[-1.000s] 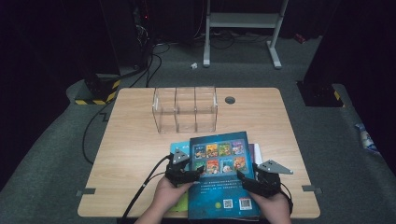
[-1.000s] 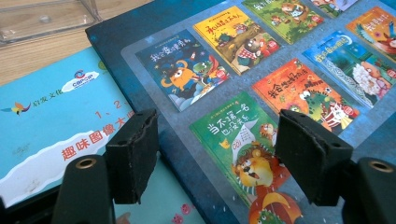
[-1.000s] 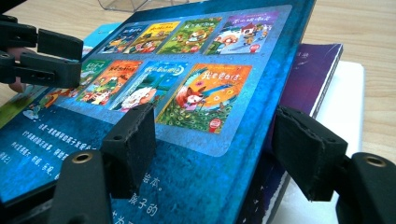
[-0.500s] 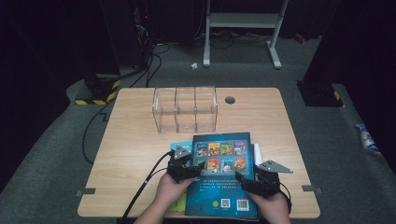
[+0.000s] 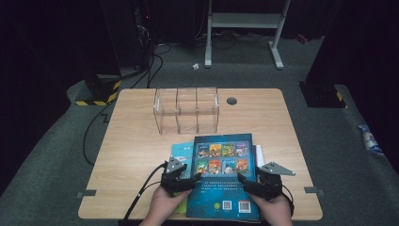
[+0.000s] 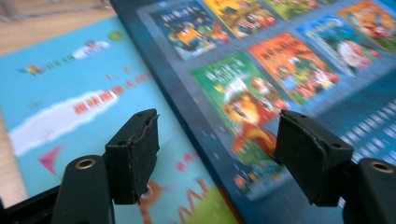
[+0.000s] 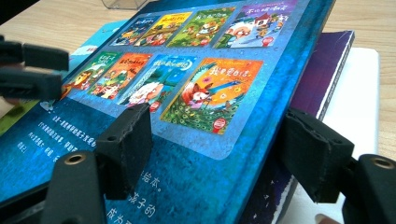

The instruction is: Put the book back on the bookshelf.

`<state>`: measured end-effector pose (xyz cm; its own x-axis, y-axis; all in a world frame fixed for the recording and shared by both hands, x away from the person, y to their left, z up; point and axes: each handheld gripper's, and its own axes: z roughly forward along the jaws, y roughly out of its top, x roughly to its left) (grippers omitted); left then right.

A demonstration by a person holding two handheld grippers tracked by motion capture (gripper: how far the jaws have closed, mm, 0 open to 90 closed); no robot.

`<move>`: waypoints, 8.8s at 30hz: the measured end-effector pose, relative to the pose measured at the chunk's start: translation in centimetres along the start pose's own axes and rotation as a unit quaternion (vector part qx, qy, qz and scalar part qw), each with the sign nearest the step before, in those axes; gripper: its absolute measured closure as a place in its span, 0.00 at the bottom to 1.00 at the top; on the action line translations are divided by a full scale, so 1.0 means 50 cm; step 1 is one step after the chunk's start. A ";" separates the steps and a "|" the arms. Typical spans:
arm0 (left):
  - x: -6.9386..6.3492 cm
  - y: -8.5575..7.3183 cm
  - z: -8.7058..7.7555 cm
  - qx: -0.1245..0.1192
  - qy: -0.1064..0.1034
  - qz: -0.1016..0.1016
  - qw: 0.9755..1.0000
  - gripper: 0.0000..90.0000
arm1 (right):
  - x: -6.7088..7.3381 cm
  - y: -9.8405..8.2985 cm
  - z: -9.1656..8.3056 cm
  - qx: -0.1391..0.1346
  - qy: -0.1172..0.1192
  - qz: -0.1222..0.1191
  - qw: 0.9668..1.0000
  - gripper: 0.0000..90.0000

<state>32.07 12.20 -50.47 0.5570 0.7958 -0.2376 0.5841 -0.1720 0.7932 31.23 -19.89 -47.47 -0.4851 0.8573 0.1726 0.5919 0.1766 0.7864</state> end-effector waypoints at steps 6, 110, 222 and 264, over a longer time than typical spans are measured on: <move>-0.007 0.009 0.014 0.011 -0.028 -0.008 1.000 0.33 | 0.004 0.007 -0.001 0.013 -0.005 0.004 1.000 0.30; 0.081 0.049 0.032 -0.006 -0.151 -0.138 0.979 0.21 | 0.068 0.048 -0.057 -0.094 -0.016 -0.140 0.986 0.52; 0.220 0.071 -0.226 -0.223 0.054 0.012 0.973 0.48 | 0.251 0.192 0.077 -0.186 0.041 -0.193 0.962 0.55; 0.209 0.083 -0.216 -0.214 0.063 0.008 0.975 0.39 | 0.224 0.199 0.078 -0.181 0.108 -0.181 0.961 0.76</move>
<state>33.93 26.07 -43.61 0.4720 0.8643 -0.1738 0.2604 0.0517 0.9641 34.21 -6.65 -40.01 -0.7627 0.6437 -0.0628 0.1151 0.2307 0.9662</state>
